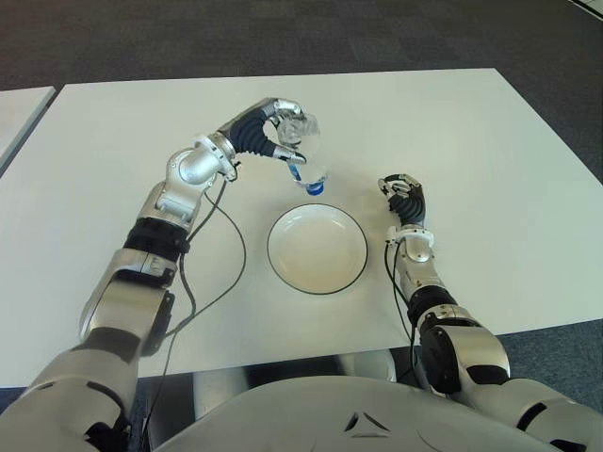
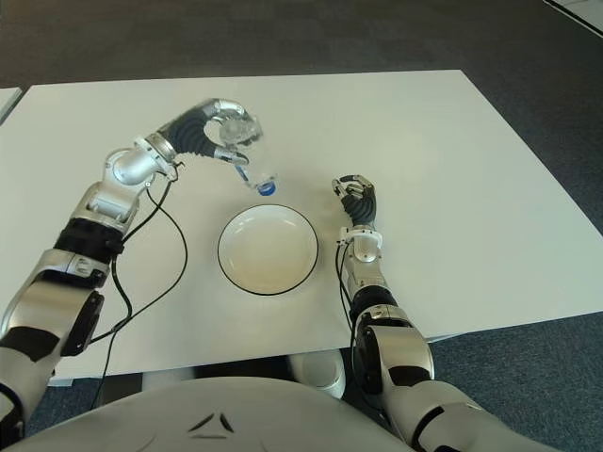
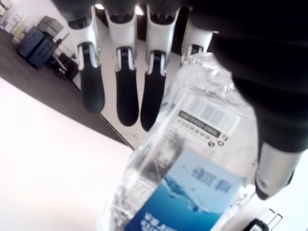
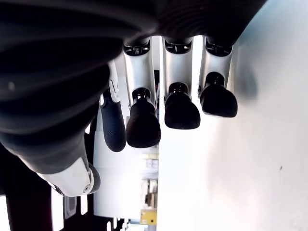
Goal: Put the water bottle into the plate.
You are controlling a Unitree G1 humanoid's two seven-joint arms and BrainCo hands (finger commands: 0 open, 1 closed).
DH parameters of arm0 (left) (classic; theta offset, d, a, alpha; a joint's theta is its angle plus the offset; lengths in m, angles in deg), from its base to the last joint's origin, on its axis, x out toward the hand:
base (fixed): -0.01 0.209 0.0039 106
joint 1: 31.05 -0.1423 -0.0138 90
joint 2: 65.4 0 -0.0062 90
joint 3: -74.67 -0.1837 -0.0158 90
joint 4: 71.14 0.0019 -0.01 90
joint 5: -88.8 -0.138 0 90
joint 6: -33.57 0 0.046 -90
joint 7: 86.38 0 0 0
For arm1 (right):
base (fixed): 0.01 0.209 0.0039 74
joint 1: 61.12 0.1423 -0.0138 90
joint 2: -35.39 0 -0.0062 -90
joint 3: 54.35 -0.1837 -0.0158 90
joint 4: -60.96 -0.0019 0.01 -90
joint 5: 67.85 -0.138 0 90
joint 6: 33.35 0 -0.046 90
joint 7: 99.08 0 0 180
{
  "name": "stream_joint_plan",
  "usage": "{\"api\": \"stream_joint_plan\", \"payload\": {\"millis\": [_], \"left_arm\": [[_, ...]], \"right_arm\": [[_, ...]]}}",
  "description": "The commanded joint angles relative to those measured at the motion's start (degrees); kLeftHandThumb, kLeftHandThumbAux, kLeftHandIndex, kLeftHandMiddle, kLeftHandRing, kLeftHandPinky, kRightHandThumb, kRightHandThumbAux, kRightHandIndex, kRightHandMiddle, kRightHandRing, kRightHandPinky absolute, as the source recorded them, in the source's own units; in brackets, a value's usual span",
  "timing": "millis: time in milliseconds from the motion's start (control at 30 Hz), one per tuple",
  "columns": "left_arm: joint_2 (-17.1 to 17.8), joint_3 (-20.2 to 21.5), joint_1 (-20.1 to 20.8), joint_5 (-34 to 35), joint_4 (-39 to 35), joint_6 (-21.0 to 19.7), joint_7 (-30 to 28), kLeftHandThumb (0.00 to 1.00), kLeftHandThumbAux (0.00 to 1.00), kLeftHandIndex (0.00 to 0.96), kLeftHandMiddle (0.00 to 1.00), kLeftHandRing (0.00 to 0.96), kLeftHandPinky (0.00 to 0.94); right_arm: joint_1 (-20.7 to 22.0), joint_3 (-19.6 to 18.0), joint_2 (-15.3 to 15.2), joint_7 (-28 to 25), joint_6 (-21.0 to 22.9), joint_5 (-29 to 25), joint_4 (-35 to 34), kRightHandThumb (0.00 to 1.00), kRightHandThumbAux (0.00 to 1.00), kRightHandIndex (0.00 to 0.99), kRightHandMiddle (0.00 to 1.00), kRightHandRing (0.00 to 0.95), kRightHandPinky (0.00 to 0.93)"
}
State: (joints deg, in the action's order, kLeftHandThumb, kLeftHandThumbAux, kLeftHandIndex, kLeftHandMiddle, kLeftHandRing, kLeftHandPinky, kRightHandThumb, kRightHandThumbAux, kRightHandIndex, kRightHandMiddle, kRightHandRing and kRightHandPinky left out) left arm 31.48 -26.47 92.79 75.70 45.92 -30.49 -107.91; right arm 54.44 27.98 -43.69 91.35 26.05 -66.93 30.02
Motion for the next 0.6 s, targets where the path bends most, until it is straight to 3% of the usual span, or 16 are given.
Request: {"api": "stream_joint_plan", "payload": {"millis": [33, 367, 600], "left_arm": [[1.8, -2.1, -3.0, -2.0, -4.1, -0.3, -2.8, 0.853, 0.668, 0.399, 0.534, 0.866, 0.825], [4.2, -6.9, -5.5, -5.3, -9.2, 0.5, -8.8, 0.852, 0.668, 0.4, 0.533, 0.858, 0.809], [4.9, -9.0, -6.8, -4.9, -11.3, 3.5, -11.3, 0.853, 0.667, 0.401, 0.537, 0.86, 0.818]], "right_arm": [[-1.0, 0.1, 0.5, -0.1, 1.6, 0.1, 1.0, 0.699, 0.731, 0.437, 0.82, 0.816, 0.812], [-1.1, 0.0, 0.5, 0.3, 2.0, 0.0, 1.0, 0.698, 0.731, 0.437, 0.82, 0.814, 0.802], [-1.1, 0.1, 0.5, 0.2, 2.2, 0.0, 0.8, 0.699, 0.73, 0.437, 0.82, 0.815, 0.813]]}}
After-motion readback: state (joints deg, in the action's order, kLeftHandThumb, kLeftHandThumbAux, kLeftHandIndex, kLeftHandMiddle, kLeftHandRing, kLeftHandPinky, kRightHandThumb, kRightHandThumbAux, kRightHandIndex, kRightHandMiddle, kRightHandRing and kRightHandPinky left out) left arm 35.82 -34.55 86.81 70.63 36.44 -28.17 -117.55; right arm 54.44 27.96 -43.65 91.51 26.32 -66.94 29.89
